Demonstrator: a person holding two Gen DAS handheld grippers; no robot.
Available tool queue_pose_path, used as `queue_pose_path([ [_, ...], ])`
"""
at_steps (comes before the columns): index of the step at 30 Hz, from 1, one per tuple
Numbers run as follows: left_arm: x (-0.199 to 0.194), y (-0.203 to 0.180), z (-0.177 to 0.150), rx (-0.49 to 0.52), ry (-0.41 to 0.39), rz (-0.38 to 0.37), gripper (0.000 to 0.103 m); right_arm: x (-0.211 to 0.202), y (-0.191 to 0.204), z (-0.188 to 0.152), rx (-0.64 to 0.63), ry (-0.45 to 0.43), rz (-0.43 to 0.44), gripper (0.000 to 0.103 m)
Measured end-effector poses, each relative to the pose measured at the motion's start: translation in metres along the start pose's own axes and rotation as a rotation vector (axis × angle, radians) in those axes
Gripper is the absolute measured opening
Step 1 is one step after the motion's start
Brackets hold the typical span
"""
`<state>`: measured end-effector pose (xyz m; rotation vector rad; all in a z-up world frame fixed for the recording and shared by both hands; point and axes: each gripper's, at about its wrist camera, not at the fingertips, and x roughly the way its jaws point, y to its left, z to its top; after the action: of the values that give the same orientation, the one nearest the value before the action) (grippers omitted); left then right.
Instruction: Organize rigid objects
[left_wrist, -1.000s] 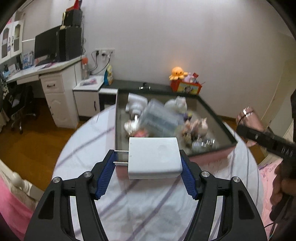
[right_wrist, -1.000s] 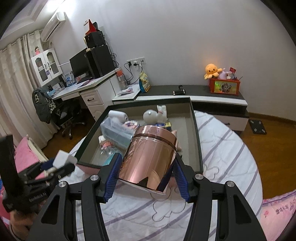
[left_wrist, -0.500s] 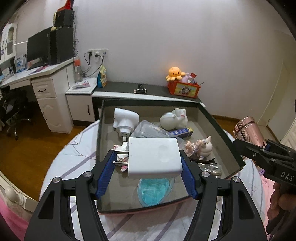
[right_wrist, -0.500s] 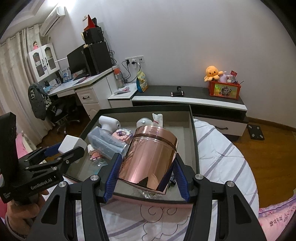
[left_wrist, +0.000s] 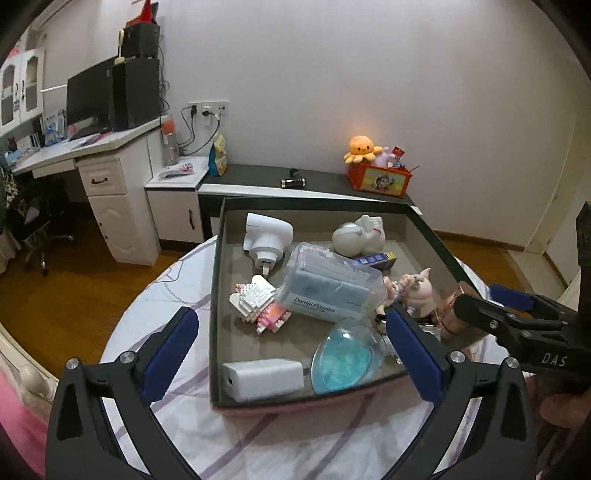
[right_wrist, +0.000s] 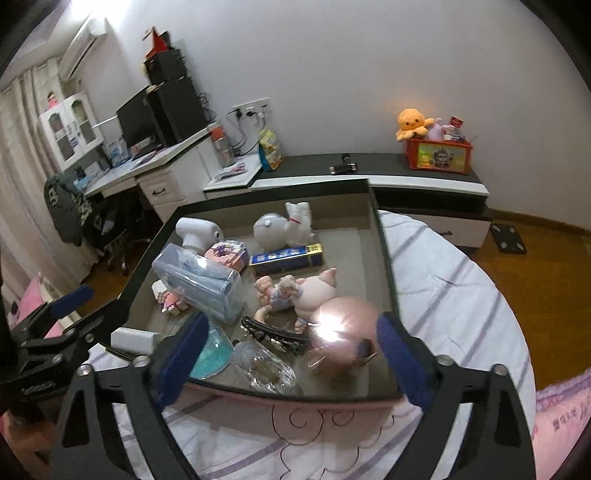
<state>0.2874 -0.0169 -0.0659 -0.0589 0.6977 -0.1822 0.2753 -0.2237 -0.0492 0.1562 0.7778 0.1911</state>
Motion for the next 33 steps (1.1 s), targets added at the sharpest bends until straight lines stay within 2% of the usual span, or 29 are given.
queue_pose_path([
  [8,-0.054,-0.009,-0.015,0.012,-0.043,-0.005,0.103,-0.053,0.005,-0.02,0.061,-0.058,-0.022,0.103],
  [20,-0.149,-0.032,-0.052,0.037,-0.133,-0.005,0.103,-0.151,0.033,-0.067,0.034,-0.172,-0.057,0.103],
  [27,-0.196,-0.041,-0.082,0.028,-0.162,-0.001,0.103,-0.202,0.05,-0.104,0.006,-0.228,-0.111,0.103],
  [33,-0.238,-0.05,-0.106,0.042,-0.204,-0.005,0.103,-0.244,0.065,-0.127,0.001,-0.311,-0.139,0.103],
])
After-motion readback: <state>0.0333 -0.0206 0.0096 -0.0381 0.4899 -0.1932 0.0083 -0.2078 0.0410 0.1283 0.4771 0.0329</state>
